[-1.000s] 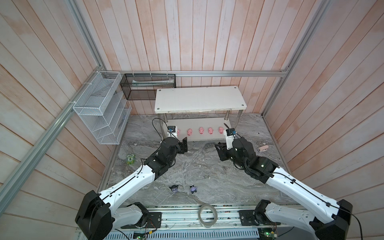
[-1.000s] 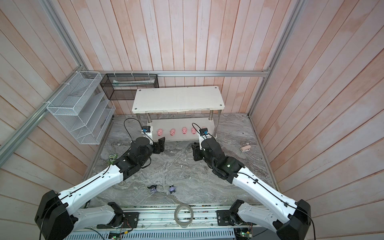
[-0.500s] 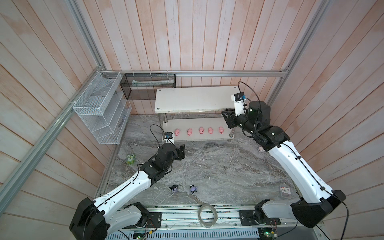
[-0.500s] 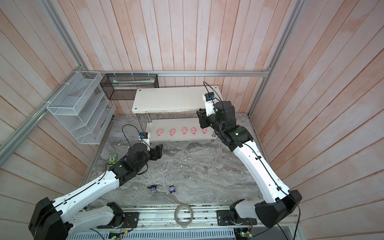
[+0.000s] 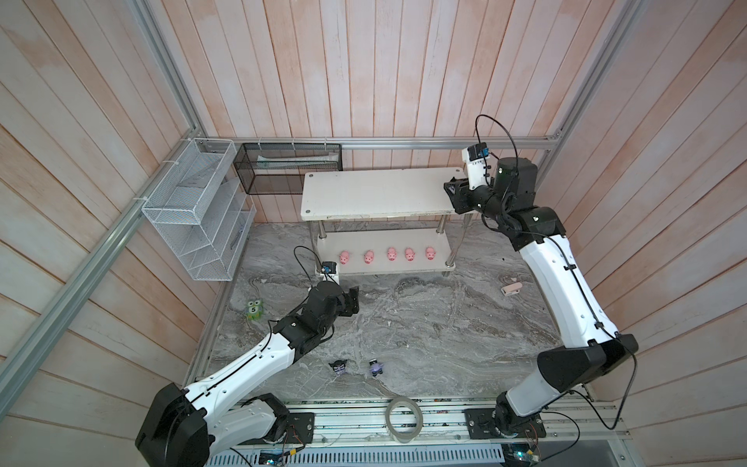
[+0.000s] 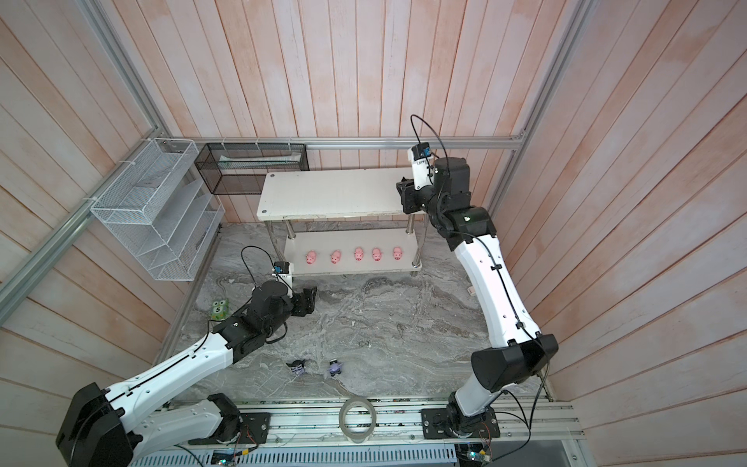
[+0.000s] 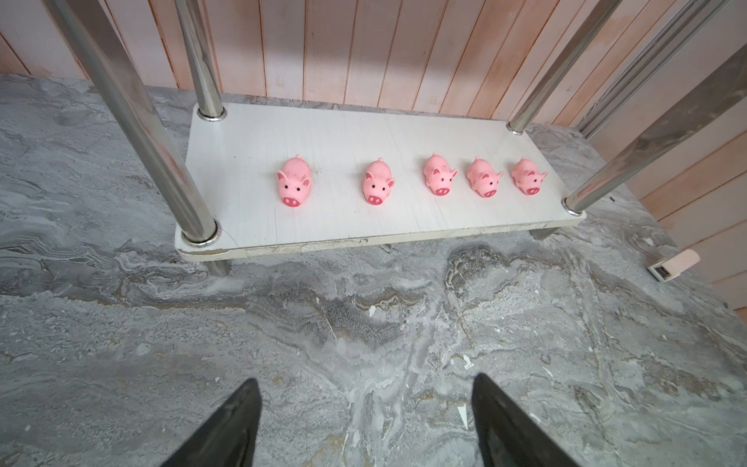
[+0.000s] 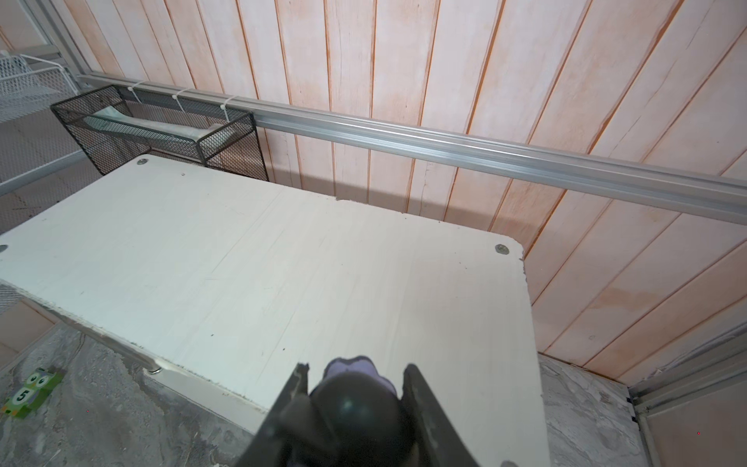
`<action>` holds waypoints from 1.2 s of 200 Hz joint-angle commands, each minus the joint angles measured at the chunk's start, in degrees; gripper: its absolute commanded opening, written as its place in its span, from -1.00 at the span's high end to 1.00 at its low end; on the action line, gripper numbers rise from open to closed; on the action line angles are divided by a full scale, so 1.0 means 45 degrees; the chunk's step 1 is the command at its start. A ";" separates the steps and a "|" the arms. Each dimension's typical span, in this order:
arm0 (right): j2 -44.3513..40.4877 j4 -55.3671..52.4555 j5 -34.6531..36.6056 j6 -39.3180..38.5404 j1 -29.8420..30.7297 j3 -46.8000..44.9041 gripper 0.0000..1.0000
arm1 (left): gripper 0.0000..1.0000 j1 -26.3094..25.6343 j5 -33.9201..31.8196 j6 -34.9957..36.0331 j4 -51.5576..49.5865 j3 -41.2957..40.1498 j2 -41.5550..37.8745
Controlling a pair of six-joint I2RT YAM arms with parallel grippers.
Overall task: Organize plastic toys on shelves
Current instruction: Place the plastic toy on the shelf.
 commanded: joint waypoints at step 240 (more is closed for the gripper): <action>0.2902 -0.1080 -0.0794 -0.1000 -0.0934 0.2631 0.39 | -0.65 0.0648 0.1165 0.0143 0.0627 -0.0317 0.1070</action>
